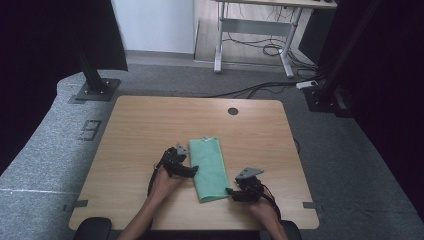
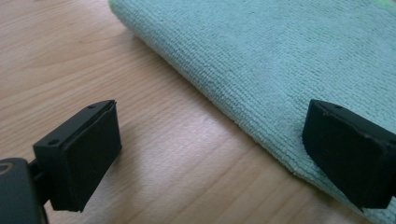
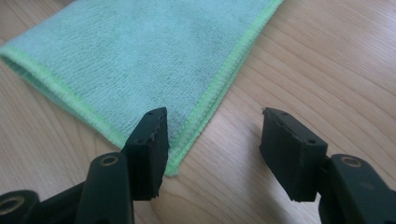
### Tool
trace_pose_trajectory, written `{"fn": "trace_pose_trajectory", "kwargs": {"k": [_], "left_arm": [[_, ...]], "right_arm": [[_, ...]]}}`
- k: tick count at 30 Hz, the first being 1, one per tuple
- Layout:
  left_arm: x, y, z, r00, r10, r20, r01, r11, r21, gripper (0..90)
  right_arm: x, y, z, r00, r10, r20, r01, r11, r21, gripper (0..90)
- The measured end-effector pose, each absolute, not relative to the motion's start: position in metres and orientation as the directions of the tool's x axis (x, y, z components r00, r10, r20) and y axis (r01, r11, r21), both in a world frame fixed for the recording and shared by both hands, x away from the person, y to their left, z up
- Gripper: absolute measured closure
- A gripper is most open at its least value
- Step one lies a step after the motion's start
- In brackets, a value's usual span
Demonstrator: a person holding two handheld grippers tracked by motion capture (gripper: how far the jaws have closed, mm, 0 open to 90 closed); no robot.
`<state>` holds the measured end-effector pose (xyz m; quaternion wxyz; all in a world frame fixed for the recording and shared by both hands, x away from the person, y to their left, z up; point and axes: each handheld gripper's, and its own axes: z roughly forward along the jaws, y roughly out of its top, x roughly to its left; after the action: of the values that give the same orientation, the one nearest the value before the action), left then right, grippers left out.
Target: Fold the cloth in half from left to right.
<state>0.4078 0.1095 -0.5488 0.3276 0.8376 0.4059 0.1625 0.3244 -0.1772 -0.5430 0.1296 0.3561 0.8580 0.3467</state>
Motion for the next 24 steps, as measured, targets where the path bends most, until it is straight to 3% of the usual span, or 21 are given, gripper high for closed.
{"fn": "trace_pose_trajectory", "kwargs": {"k": [24], "left_arm": [[0.434,0.141,-0.549,0.546,0.838,-0.017,0.629,-0.396,0.669,1.7]], "right_arm": [[0.341,-0.132,-0.547,-0.731,0.682,0.015,0.495,0.515,0.700,23.5]]}}
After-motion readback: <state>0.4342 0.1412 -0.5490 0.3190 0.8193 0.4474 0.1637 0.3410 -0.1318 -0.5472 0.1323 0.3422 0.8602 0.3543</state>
